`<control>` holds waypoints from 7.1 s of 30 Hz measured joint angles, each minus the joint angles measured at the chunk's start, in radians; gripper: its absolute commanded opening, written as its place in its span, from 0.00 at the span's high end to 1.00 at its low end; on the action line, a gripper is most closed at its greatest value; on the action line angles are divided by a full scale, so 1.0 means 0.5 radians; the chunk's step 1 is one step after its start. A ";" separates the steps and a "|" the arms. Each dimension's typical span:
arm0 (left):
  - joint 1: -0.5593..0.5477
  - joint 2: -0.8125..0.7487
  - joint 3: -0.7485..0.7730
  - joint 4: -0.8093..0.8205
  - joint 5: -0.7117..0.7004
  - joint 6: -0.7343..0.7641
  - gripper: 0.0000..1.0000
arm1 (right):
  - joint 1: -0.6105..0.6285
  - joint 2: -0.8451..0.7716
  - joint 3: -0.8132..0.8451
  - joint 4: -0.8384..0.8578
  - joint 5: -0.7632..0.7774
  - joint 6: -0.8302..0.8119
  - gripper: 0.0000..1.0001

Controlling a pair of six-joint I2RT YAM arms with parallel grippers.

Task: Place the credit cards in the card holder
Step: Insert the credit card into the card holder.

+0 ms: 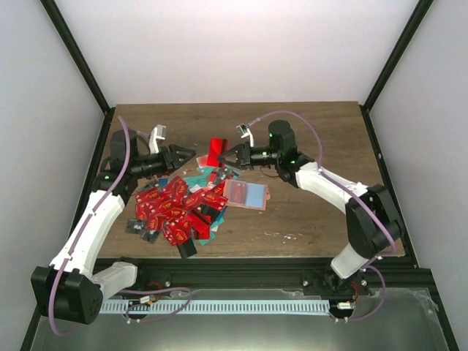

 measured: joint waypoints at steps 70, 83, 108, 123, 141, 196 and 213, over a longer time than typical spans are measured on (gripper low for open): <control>-0.670 1.067 0.215 0.202 0.214 0.341 0.96 | -0.533 -0.555 -0.637 -1.098 0.439 -0.723 0.65; -0.721 1.703 0.650 -0.178 0.042 0.588 0.96 | -0.533 -0.420 -0.836 -0.933 0.440 -0.648 0.73; -0.728 1.878 0.765 -0.497 -0.172 0.681 0.96 | -0.495 0.086 -0.809 -0.824 0.393 -0.781 0.76; -0.728 1.959 0.816 -0.468 -0.108 0.714 0.96 | -0.494 0.212 -0.726 -0.810 0.371 -0.829 0.78; -0.684 2.045 0.919 -0.508 -0.082 0.816 0.96 | -0.493 0.203 -0.651 -1.007 0.430 -0.994 0.77; -0.690 2.168 0.835 -0.137 0.267 0.529 0.96 | -0.499 0.239 -0.585 -1.183 0.533 -1.106 0.91; -0.701 2.235 0.837 -0.060 0.364 0.499 0.96 | -0.529 0.267 -0.546 -1.247 0.513 -1.175 0.92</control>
